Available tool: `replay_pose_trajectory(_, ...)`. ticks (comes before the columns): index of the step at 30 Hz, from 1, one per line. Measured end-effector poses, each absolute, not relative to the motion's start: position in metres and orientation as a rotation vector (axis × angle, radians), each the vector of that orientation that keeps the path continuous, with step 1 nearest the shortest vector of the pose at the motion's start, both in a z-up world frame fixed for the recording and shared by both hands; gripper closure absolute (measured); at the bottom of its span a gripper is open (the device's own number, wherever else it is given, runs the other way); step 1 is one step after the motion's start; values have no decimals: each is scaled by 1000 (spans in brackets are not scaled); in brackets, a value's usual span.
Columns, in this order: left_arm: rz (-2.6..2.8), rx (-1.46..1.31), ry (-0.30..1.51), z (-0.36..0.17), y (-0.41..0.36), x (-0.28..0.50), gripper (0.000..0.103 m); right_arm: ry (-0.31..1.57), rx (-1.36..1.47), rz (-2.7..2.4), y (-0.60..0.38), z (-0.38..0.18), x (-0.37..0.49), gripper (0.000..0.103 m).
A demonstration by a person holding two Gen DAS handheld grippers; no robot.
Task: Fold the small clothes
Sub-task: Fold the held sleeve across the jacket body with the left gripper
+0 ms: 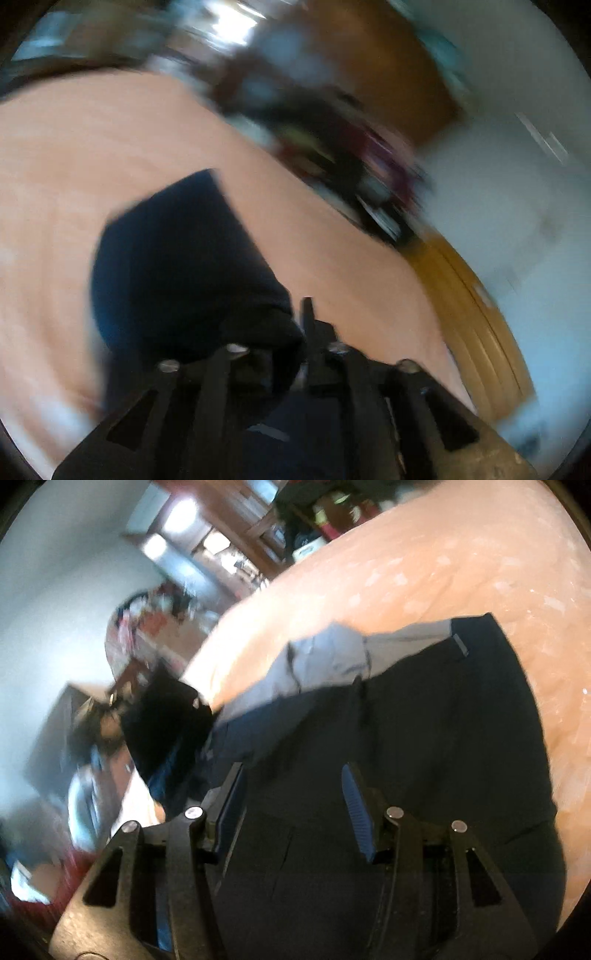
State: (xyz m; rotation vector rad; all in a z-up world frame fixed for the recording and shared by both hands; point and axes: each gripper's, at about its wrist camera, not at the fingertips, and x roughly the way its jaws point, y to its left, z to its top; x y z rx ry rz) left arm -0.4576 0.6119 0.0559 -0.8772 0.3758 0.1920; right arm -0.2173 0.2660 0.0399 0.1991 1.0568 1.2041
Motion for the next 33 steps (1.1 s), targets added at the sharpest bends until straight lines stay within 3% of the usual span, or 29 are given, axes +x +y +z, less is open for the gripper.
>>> replay_pose_trajectory(1,135,-864,428,46,588,-440,52,1062,211,1206,266,39,-211,48)
replay_pose_trajectory(4,63,-855,529,15,543,-424,54,1126,243,1206,270,27,-192,48)
replay_pose_trajectory(14,294,-1023,371,-51,561,-549,52,1294,200,1191,327,-10,-147,48)
replay_pose_trajectory(20,360,-1063,283,-78,567,-568,52,1320,36,1216,367,-30,-165,48)
replay_pose_trajectory(21,364,-1061,277,-79,567,-568,52,1301,-4,1198,373,-32,-168,50)
replay_pose_trajectory(22,365,-1055,276,-80,565,-568,52,1287,-15,1182,375,-33,-169,61)
replay_pose_trajectory(23,364,-1045,275,-79,563,-568,52,1278,-12,1167,375,-31,-168,90)
replay_pose_trajectory(24,361,-1039,270,-77,562,-568,50,1269,42,1185,369,-24,-165,99)
replay_pose_trajectory(29,358,-1015,216,-60,559,-579,45,1116,103,1194,323,31,-147,101)
replay_pose_trajectory(33,386,-921,232,-38,549,-589,44,1086,124,1094,278,40,-116,101)
